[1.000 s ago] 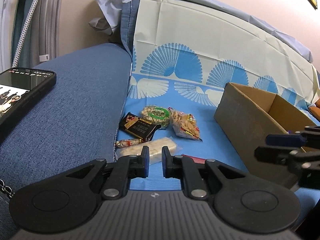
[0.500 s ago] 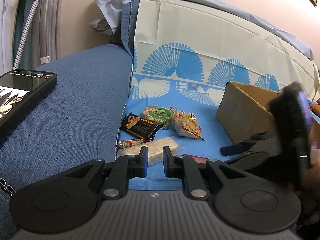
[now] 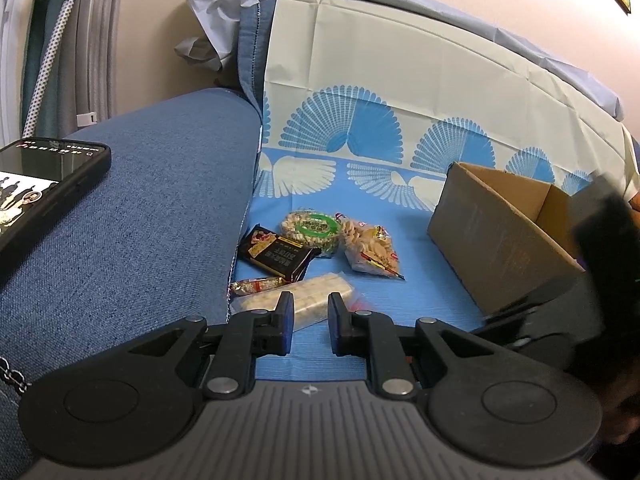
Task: Organize snacks
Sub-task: 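Grasp the red rectangular bar with the right tool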
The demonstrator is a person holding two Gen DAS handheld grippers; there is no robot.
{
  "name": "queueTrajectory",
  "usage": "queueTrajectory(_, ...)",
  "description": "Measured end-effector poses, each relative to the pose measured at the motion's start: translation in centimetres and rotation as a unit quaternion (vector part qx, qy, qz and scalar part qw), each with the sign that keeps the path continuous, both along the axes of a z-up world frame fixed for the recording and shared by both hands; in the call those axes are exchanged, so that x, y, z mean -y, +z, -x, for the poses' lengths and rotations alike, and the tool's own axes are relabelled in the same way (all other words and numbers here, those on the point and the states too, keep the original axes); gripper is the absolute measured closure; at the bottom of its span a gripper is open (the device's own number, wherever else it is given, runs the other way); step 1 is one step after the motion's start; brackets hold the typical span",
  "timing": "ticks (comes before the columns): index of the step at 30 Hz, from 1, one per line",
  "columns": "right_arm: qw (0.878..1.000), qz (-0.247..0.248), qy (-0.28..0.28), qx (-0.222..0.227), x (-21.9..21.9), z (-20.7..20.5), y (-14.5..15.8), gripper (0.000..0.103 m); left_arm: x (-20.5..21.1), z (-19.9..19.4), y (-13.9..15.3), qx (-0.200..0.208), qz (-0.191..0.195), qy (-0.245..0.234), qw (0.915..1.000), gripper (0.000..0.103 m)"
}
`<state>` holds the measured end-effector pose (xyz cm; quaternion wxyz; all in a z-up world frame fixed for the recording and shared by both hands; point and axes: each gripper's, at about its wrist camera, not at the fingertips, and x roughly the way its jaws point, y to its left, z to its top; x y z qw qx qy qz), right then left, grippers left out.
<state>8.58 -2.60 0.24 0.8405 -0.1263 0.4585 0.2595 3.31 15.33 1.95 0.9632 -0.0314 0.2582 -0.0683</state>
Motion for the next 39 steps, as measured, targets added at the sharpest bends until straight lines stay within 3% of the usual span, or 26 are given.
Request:
queueTrajectory(7,1.000,0.001,-0.003,0.006,1.4,2.9,3.5,0.094,0.0,0.1,0.0,-0.001,0.000,0.000,1.0000,0.083)
queueTrajectory(9,1.000,0.002,-0.007,0.021,1.3,3.0,3.4,0.071,0.1,0.0,0.0,-0.003,-0.003,0.000,1.0000,0.083)
queueTrajectory(10,0.999,0.007,-0.009,0.033,1.1,2.7,3.1,0.048,0.2,0.0,0.0,-0.004,-0.005,0.000,1.0000,0.083)
queueTrajectory(11,0.999,0.012,-0.015,0.049,0.8,2.5,2.9,0.037,0.2,-0.1,0.0,-0.005,-0.007,0.000,1.0000,0.083)
queueTrajectory(13,0.998,0.009,-0.020,0.064,0.2,1.7,2.2,0.035,0.3,-0.1,-0.1,-0.007,-0.011,0.001,0.9999,0.082)
queueTrajectory(16,0.998,0.014,-0.015,0.063,-1.0,-0.1,0.7,0.016,0.5,-0.3,-0.1,-0.010,-0.017,0.003,0.9998,0.082)
queueTrajectory(18,0.998,0.033,-0.012,0.058,-1.7,-1.1,-0.6,0.019,0.6,-0.3,-0.1,-0.011,-0.019,0.004,0.9998,0.082)
queueTrajectory(19,0.998,0.039,-0.012,0.053,-1.8,-1.5,-1.1,0.026,0.6,-0.3,-0.2,-0.011,-0.020,0.004,0.9997,0.082)
queueTrajectory(21,0.999,0.011,-0.009,0.031,-1.4,-1.6,-1.3,0.052,0.6,-0.3,-0.2,-0.011,-0.020,0.004,0.9997,0.082)
queueTrajectory(22,1.000,-0.004,-0.009,0.017,-1.1,-1.5,-1.1,0.052,0.6,-0.3,-0.2,-0.012,-0.020,0.003,0.9997,0.082)
queueTrajectory(24,1.000,-0.002,0.002,0.012,-0.9,-0.5,-0.6,0.065,0.6,-0.4,-0.2,-0.015,-0.020,0.001,0.9997,0.082)
queueTrajectory(28,1.000,0.018,-0.018,0.015,-0.1,2.4,1.7,0.065,0.8,-0.6,-0.3,-0.018,-0.022,-0.005,0.9996,0.075)
queueTrajectory(29,0.999,0.014,-0.030,0.013,0.4,3.0,2.4,0.080,0.9,-0.6,-0.3,-0.020,-0.025,-0.006,0.9995,0.073)
queueTrajectory(30,0.999,0.010,-0.039,0.012,0.8,3.6,2.9,0.083,1.0,-0.7,-0.3,-0.022,-0.027,-0.007,0.9994,0.071)
queueTrajectory(34,0.997,-0.010,-0.081,0.013,2.4,5.2,3.4,0.083,1.4,-1.0,-0.5,-0.031,-0.037,-0.010,0.9988,0.068)
queueTrajectory(36,0.996,-0.013,-0.087,0.020,2.7,5.7,2.1,0.070,1.6,-1.1,-0.7,-0.035,-0.043,-0.011,0.9984,0.065)
queueTrajectory(38,0.996,-0.009,-0.083,0.021,2.7,6.1,0.8,0.048,1.8,-1.3,-0.8,-0.041,-0.051,-0.013,0.9978,0.061)
queueTrajectory(39,0.997,-0.007,-0.079,0.022,2.6,5.9,0.3,0.045,2.0,-1.4,-0.9,-0.045,-0.054,-0.014,0.9974,0.057)
